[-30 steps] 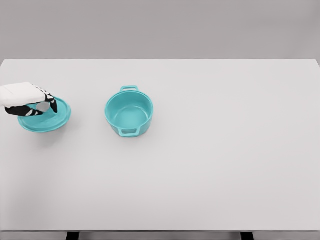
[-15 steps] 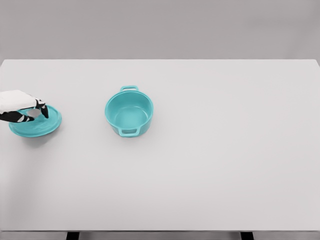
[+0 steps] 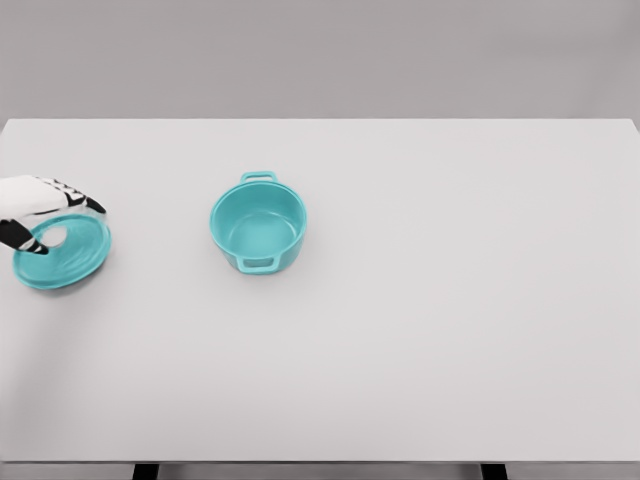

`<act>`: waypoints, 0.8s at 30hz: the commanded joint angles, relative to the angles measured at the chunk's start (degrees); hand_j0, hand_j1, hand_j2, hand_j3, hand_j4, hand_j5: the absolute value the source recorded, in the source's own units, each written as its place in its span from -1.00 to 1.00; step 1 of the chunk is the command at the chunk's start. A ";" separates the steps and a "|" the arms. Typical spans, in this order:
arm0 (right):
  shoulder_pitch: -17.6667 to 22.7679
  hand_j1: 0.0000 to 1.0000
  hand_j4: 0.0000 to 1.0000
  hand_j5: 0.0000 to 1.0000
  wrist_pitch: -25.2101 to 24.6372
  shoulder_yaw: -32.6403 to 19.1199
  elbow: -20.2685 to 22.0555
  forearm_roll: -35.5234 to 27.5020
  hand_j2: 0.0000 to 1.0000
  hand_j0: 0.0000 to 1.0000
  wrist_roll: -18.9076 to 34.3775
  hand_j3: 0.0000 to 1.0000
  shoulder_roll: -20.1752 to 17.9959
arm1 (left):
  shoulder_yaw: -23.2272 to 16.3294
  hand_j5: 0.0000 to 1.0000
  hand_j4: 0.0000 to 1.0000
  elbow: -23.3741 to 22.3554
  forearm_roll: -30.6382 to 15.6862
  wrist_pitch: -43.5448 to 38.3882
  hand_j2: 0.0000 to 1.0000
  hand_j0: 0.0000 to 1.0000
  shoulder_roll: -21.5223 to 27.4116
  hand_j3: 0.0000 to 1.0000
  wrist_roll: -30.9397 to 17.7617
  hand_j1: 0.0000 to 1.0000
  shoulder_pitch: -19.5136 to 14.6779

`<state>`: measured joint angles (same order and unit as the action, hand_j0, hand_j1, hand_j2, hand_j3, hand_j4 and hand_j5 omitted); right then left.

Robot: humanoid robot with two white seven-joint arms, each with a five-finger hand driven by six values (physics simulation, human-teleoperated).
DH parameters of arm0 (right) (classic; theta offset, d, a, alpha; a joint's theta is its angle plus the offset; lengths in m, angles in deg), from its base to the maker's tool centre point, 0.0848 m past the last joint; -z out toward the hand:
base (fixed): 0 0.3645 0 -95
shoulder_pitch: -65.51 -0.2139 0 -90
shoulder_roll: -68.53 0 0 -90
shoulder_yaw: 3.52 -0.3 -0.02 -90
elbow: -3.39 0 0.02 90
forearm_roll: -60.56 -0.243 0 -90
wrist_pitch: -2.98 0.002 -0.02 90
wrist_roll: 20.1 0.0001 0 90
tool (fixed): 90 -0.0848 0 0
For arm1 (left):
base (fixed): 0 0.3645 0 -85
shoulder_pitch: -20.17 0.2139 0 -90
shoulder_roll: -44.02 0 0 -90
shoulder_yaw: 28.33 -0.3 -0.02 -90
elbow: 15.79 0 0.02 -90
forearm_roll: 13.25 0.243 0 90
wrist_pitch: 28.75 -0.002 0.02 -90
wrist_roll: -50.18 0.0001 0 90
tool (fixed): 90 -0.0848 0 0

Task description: Open the lid of the pot with left arm

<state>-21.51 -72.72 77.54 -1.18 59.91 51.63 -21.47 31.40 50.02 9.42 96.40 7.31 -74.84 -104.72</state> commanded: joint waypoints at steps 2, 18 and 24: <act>0.00 1.00 1.00 1.00 0.11 -0.02 0.00 -0.06 1.00 1.00 0.00 1.00 0.00 | 1.53 1.00 1.00 0.11 -0.35 -0.15 1.00 1.00 -0.02 1.00 0.02 1.00 0.00; 0.00 1.00 1.00 1.00 0.02 -0.02 0.00 -0.06 1.00 1.00 0.00 1.00 0.00 | 9.62 1.00 1.00 0.99 -9.93 -0.15 1.00 1.00 -5.82 1.00 0.02 1.00 -0.88; 0.00 1.00 1.00 1.00 0.02 -0.02 0.00 -0.06 1.00 1.00 0.00 1.00 0.00 | 9.53 1.00 1.00 0.99 -9.05 -0.15 1.00 1.00 -8.46 1.00 0.02 1.00 -0.97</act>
<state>-21.51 -72.72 77.54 -1.19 59.91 51.63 -21.47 40.82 50.97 0.76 96.41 -0.57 -74.85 -105.77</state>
